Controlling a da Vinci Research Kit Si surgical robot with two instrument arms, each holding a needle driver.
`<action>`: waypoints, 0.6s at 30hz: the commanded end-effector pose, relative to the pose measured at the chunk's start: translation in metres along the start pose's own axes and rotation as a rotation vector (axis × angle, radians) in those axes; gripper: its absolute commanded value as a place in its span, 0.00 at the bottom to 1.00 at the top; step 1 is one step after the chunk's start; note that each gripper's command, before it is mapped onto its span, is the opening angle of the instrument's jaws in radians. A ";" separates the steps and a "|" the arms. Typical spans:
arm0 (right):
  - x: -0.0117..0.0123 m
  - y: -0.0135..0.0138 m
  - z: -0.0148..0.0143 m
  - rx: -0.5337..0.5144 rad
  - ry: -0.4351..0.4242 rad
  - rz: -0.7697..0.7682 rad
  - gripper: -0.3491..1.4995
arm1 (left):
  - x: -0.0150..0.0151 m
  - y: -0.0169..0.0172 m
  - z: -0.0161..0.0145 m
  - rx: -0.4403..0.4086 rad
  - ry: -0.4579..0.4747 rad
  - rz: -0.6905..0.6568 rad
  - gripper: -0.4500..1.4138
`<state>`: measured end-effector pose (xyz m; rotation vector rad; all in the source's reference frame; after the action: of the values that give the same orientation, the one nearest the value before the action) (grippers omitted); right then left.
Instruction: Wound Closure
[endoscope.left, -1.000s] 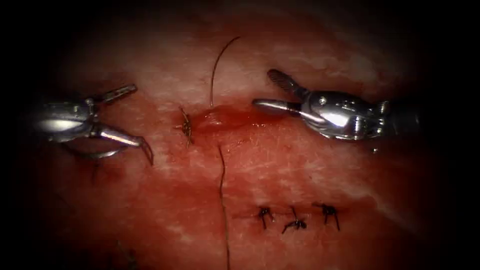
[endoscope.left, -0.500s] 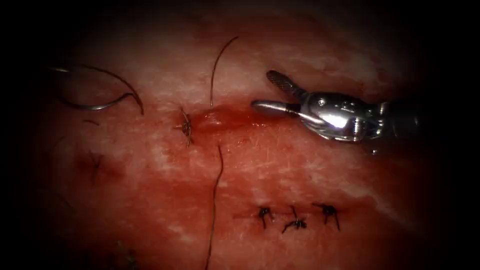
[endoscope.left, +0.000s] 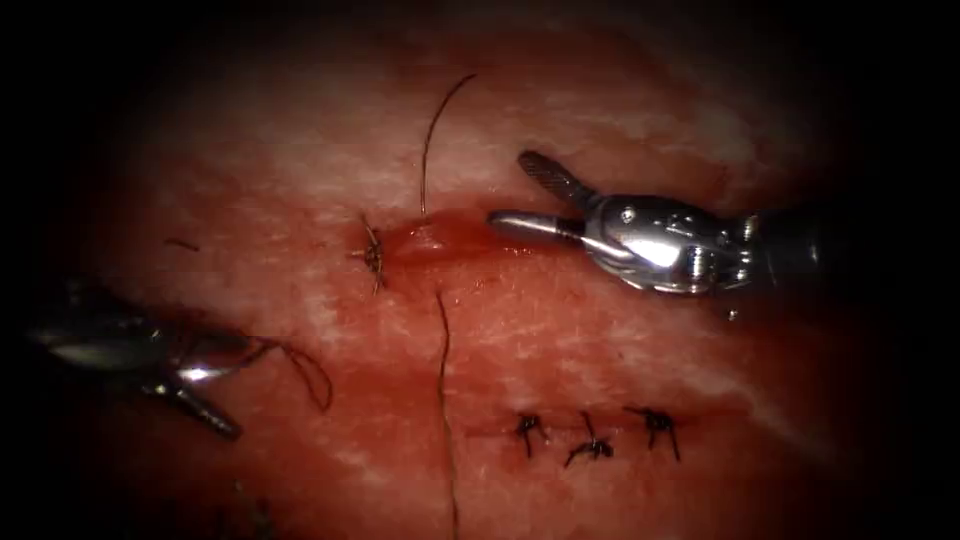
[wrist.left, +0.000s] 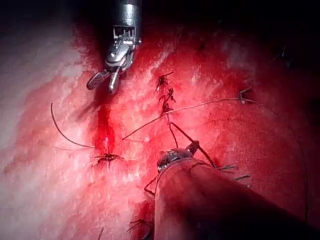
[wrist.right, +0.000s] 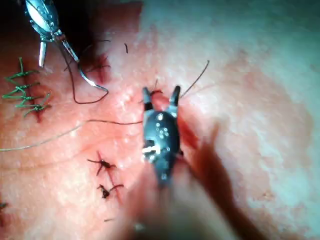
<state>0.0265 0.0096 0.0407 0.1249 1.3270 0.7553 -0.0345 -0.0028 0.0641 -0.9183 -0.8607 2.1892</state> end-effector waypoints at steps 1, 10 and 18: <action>-0.0008 -0.0006 0.0003 0.003 -0.001 0.002 0.95 | -0.0003 0.0008 0.0014 -0.025 -0.007 -0.005 0.51; -0.0011 -0.0008 0.0005 0.006 0.000 0.005 0.95 | 0.0020 0.0022 0.0046 -0.231 0.184 0.040 0.52; -0.0013 -0.0010 0.0006 0.014 -0.002 0.008 0.95 | 0.0059 0.0017 0.0016 -0.248 0.367 -0.059 0.50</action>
<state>0.0269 0.0090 0.0410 0.1384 1.3308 0.7541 -0.0388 0.0015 0.0607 -1.3440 -0.9536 1.7951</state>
